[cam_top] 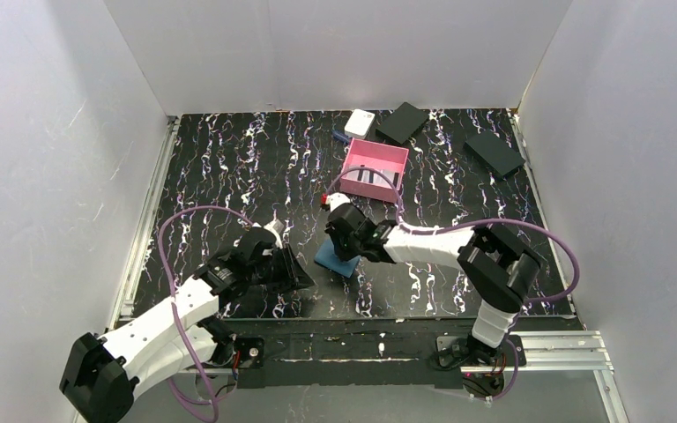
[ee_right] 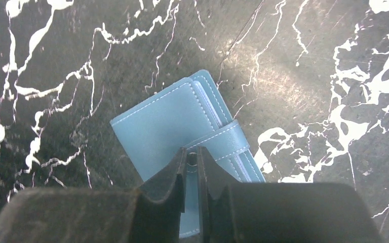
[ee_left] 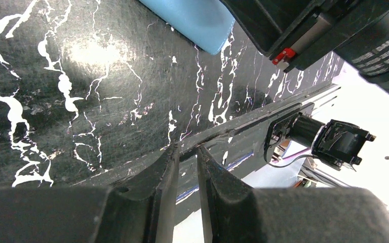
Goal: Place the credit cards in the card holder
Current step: Close the credit card at the center of the board.
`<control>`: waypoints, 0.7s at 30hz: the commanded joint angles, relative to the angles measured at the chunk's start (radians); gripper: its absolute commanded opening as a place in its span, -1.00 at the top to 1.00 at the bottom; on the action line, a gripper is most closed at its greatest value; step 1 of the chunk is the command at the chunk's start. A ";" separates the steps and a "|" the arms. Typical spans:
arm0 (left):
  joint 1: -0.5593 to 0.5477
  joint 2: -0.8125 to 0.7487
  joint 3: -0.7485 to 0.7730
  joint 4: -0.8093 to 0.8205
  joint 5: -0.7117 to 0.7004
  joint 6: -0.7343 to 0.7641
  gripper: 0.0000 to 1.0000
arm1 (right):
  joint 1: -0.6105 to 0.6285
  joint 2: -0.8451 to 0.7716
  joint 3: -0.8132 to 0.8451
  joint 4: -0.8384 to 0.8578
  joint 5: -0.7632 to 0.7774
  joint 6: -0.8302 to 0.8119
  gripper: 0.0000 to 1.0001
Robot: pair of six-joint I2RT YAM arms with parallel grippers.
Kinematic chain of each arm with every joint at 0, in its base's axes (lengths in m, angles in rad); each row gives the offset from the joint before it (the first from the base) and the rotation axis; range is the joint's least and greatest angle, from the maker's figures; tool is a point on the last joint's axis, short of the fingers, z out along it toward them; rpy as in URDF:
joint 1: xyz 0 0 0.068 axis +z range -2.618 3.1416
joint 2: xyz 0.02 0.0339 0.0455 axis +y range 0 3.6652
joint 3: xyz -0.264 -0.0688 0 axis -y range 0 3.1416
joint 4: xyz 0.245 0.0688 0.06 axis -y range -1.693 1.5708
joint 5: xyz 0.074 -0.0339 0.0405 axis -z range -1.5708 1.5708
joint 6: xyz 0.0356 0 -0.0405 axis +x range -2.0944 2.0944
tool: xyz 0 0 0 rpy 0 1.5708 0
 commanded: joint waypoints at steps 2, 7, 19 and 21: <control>0.003 -0.050 0.001 -0.056 -0.035 0.000 0.61 | 0.058 0.197 -0.206 -0.028 0.061 0.123 0.68; 0.004 -0.071 0.005 -0.078 -0.041 -0.007 0.61 | 0.079 0.165 -0.174 -0.045 0.046 0.108 0.62; 0.003 -0.101 0.053 -0.123 -0.052 -0.002 0.55 | -0.008 -0.065 0.254 -0.464 0.003 0.078 -0.23; 0.004 -0.105 0.052 -0.124 -0.051 -0.002 0.54 | -0.044 -0.112 0.189 -0.464 -0.047 0.139 -0.33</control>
